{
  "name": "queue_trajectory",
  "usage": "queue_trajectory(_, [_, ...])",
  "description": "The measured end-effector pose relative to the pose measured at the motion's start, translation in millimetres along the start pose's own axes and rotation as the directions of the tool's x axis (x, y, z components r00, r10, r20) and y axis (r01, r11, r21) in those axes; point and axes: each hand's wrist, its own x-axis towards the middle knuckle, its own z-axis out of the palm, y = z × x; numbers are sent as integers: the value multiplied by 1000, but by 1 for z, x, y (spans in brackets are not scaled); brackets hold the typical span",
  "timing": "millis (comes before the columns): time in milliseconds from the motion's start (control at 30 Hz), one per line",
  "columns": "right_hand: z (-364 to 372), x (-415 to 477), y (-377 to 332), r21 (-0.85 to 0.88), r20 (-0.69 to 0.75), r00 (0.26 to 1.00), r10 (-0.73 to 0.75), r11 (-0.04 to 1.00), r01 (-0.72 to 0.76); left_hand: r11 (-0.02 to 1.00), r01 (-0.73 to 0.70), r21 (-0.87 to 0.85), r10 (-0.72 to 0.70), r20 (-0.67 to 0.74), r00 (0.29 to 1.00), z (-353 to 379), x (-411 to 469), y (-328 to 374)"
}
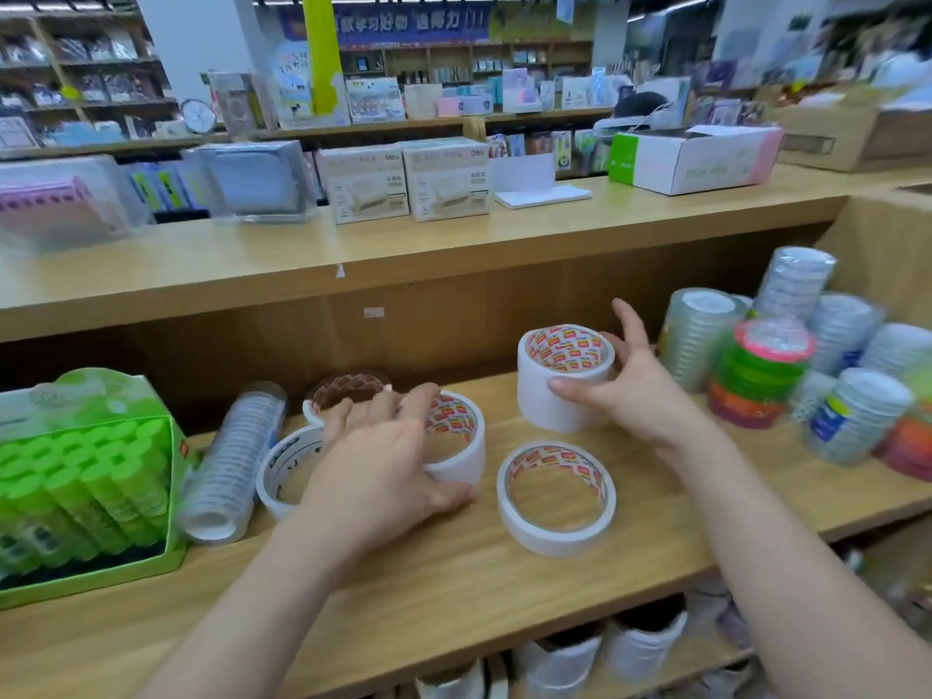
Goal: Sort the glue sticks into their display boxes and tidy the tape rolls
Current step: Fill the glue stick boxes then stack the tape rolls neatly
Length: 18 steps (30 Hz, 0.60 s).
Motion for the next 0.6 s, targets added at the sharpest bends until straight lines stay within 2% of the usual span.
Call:
queue_trajectory(67, [6, 7, 6, 8, 3, 1000, -3, 1000, 3, 996, 7, -94, -10, -32, 999, 2, -1, 0])
queue_trajectory(167, [9, 7, 10, -8, 20, 1000, 21, 1000, -21, 969, -75, -236, 28, -197, 980, -3, -7, -2])
queue_trajectory(267, [8, 0, 11, -15, 138, 990, 13, 1000, -11, 863, -187, -470, 13, -350, 937, -16, -8, -2])
queue_trajectory(367, [10, -7, 8, 5, 275, 961, -7, 1000, 6, 723, -228, -652, -23, -352, 936, -27, 1, 12])
queue_trajectory(433, [11, -9, 5, 15, 374, 928, -10, 1000, 4, 686, -234, -689, -30, -348, 937, -30, 11, 25])
queue_trajectory(500, [8, -10, 3, 73, 450, 893, -22, 997, -13, 699, -233, -676, -11, -337, 941, -28, 22, 35])
queue_trajectory(600, [-1, -13, 4, 193, 450, 889, -84, 981, -5, 751, -246, -613, 51, -318, 947, -19, 35, 48])
